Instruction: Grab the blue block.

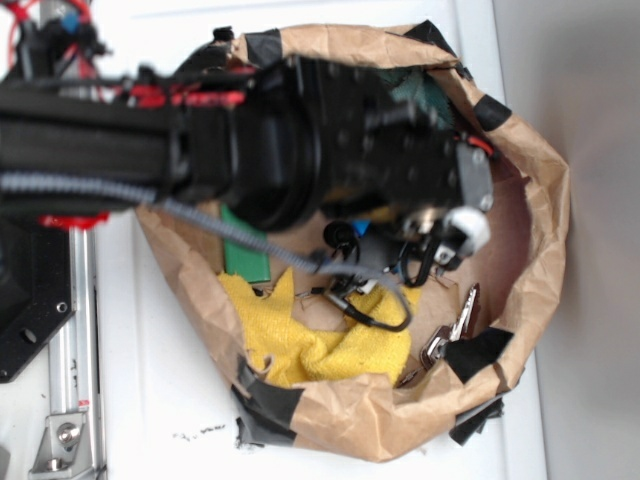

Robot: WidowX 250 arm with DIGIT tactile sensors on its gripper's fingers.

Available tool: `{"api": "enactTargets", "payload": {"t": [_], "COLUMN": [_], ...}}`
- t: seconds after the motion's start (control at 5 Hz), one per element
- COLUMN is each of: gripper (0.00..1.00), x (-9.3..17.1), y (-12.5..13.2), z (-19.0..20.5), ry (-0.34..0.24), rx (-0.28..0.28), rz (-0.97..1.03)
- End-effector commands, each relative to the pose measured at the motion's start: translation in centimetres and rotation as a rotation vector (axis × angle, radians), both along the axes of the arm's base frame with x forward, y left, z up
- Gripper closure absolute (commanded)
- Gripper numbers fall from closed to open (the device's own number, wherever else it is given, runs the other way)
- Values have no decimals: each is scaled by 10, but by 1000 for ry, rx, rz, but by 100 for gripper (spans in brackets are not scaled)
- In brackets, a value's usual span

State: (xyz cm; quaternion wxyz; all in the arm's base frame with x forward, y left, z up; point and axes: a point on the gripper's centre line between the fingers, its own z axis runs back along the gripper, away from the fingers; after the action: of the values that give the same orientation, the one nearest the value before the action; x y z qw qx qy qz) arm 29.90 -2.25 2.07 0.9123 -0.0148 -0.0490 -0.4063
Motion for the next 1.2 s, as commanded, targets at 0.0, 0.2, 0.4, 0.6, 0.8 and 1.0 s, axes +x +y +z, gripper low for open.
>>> {"api": "enactTargets", "payload": {"t": [0.0, 0.2, 0.4, 0.6, 0.8, 1.0], "gripper": [0, 0, 0, 0, 0, 36], "x": [-35, -37, -33, -31, -31, -31], "y": [-35, -32, -20, -15, -1, 25], "z": [-9, -6, 5, 0, -6, -13], "ry": [78, 69, 53, 78, 116, 156], "rx": [20, 31, 7, 17, 40, 30], "rz": [-94, -68, -32, -8, 40, 140]}}
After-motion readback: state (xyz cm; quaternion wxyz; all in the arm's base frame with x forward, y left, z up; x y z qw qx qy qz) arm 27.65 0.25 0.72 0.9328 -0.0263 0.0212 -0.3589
